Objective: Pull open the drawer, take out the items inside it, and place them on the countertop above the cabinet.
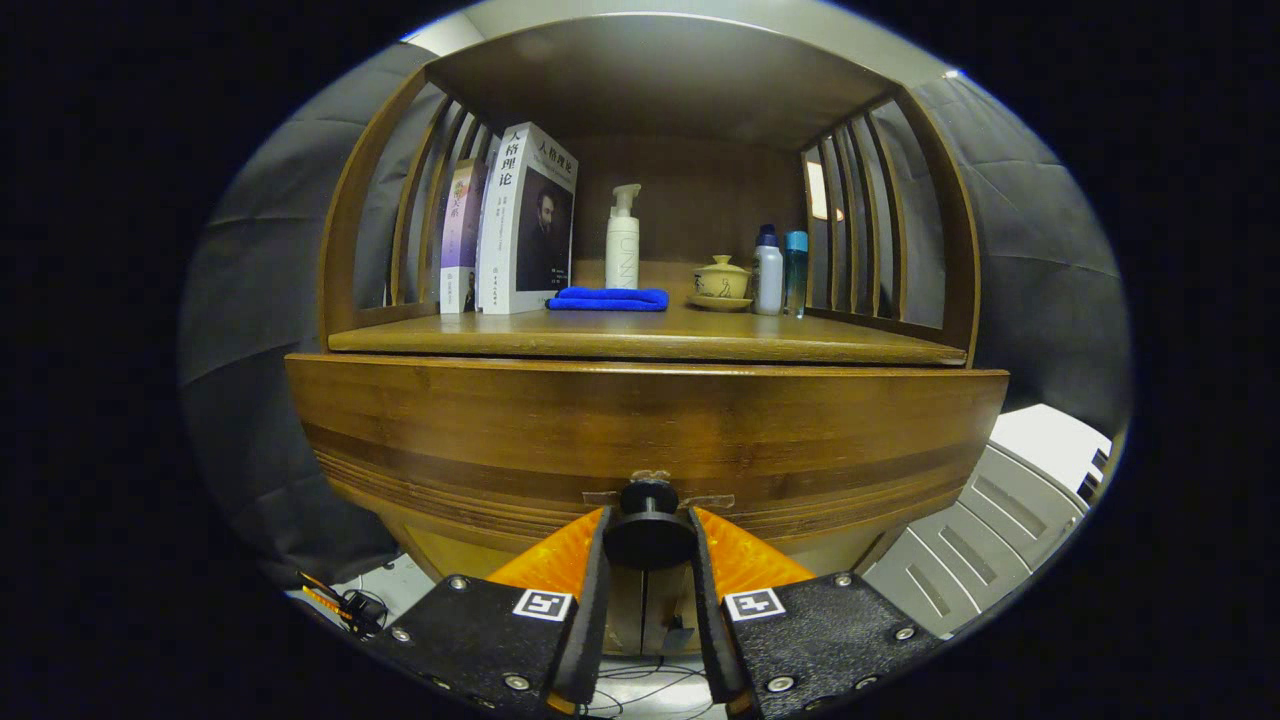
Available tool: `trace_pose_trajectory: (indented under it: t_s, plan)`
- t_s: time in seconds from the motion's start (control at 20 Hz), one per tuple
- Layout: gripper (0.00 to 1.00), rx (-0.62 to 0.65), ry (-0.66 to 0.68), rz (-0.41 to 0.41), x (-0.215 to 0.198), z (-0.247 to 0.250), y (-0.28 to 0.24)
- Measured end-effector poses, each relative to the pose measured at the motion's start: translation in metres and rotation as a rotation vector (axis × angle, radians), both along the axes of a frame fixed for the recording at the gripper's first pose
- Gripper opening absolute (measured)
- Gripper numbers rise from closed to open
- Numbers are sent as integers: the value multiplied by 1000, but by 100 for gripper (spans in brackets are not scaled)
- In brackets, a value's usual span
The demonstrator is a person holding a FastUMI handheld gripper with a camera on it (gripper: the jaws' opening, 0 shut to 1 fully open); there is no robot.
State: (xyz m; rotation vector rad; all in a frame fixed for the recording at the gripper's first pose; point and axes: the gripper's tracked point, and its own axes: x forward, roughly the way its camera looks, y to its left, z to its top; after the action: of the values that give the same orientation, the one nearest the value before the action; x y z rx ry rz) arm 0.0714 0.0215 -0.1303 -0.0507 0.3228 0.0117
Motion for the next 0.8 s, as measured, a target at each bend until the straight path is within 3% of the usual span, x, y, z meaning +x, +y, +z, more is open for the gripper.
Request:
trace_pose_trajectory:
  t_s: [0.8]
  plan:
    - [41, -19, 12, -16, -58, 9, -3]
